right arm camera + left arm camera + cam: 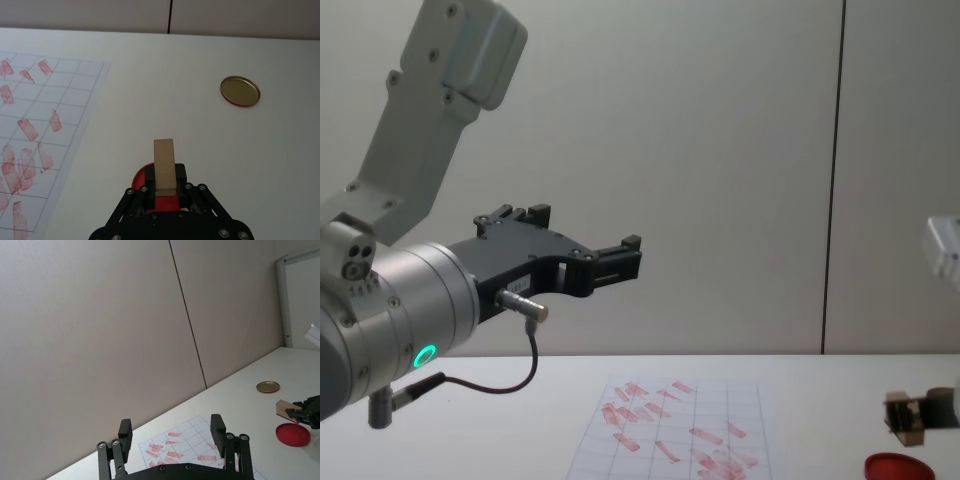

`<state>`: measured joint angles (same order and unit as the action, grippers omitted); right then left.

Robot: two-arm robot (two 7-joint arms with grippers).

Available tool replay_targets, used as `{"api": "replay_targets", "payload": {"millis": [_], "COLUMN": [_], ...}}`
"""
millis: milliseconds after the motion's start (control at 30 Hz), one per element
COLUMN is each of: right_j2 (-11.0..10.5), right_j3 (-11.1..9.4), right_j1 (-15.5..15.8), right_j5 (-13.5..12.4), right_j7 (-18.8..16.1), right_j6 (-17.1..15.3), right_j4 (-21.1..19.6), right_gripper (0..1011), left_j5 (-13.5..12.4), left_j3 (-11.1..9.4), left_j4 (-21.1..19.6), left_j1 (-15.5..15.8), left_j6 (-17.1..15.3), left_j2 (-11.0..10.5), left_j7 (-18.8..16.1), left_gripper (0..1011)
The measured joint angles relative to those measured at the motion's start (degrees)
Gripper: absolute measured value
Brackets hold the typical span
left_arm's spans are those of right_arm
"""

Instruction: Use the one hand to pick up the stamp and affix it onto the A4 paper.

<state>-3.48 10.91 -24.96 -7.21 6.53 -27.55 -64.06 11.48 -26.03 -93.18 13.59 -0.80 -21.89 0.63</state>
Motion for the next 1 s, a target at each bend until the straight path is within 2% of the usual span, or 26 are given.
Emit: {"api": "replay_targets", "payload": {"millis": [467,567,600,700,767,800,867,933,1000], "right_j2": [0.4,0.5,0.6,0.6,0.7,0.7,0.7,0.7,0.7], "right_j3": [-0.1,-0.1,-0.1,-0.1,-0.1,-0.1,-0.1,-0.1,-0.1], "right_j1": [-1.4,-1.7,-1.8,-1.9,-2.0,-2.0,-2.0,-1.8,-1.6], "right_j5": [0.7,0.8,0.8,0.9,0.9,0.9,0.9,0.9,0.9], "right_j7": [-0.8,-1.1,-1.3,-1.6,-1.7,-1.8,-1.8,-1.9,-1.9], "right_j6": [1.0,1.4,1.5,1.9,2.1,2.2,2.3,2.4,2.6], "right_j4": [5.4,6.1,6.4,6.9,7.0,7.0,7.0,6.5,5.8], "right_gripper": [228,286,343,402,481,539,561,662,704], "left_j5": [0.0,0.0,0.0,0.0,0.0,0.0,0.0,0.0,0.0], "left_j3": [0.0,0.0,0.0,0.0,0.0,0.0,0.0,0.0,0.0], "left_j4": [0.0,0.0,0.0,0.0,0.0,0.0,0.0,0.0,0.0], "left_j1": [0.0,0.0,0.0,0.0,0.0,0.0,0.0,0.0,0.0], "left_j6": [0.0,0.0,0.0,0.0,0.0,0.0,0.0,0.0,0.0], "left_j2": [0.0,0.0,0.0,0.0,0.0,0.0,0.0,0.0,0.0], "left_j7": [0.0,0.0,0.0,0.0,0.0,0.0,0.0,0.0,0.0], "left_gripper": [993,993,993,993,993,993,993,993,993]}}
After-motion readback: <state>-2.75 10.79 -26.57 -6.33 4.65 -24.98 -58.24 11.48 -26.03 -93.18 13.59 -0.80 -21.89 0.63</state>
